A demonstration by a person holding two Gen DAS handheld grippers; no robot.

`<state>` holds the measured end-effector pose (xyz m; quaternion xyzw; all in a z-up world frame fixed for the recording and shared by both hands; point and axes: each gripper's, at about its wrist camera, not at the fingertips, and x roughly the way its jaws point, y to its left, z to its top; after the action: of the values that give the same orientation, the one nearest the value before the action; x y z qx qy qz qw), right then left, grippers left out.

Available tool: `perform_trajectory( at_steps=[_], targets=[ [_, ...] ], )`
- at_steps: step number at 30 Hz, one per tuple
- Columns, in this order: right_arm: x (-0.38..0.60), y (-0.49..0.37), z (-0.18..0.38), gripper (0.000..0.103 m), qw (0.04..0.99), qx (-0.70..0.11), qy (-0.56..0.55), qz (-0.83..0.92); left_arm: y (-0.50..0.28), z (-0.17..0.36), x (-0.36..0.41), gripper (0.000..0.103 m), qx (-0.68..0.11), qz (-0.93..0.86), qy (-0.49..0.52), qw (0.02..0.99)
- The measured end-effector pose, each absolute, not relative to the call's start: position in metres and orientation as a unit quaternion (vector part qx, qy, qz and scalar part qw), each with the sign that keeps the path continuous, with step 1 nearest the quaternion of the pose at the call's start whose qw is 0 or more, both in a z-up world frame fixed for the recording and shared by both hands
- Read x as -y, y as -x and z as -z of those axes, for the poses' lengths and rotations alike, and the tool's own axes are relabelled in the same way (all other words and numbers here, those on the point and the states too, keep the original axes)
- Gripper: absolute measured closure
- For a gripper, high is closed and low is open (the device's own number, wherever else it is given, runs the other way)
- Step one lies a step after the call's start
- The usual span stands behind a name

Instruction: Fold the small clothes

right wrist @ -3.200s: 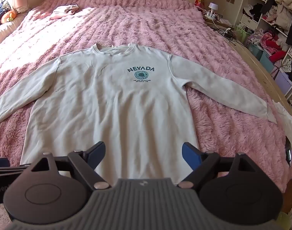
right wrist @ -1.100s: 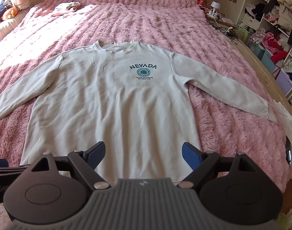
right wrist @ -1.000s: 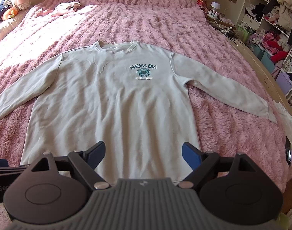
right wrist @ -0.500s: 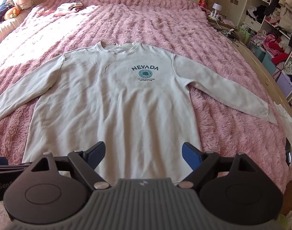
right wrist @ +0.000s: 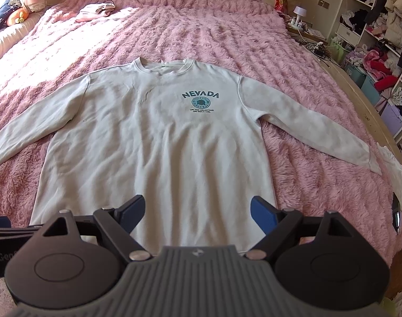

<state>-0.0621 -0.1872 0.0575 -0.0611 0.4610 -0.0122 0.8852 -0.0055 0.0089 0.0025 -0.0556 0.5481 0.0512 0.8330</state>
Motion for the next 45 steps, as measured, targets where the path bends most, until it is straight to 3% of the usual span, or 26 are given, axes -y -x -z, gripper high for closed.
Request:
perform_trajectory(
  at_steps=[15,22,34,45],
  targets=[
    [0.221,0.059,-0.06,0.02,0.909,-0.416,0.013,0.034,-0.003,0.002,-0.013,0.012,-0.523,0.006,0.127,0.843],
    [0.291,0.042,-0.048,0.02,0.912,-0.399,-0.088,0.039,-0.031,0.013,0.006,0.013,-0.471,0.09,0.188,0.857],
    [0.455,0.02,-0.001,0.02,0.927,-0.246,-0.229,0.164,-0.139,0.057,0.086,0.012,-0.43,0.253,0.248,0.83],
    [0.58,-0.015,0.06,0.035,0.89,-0.203,-0.273,0.305,-0.232,0.099,0.176,0.012,-0.396,0.333,0.217,0.828]
  ],
)
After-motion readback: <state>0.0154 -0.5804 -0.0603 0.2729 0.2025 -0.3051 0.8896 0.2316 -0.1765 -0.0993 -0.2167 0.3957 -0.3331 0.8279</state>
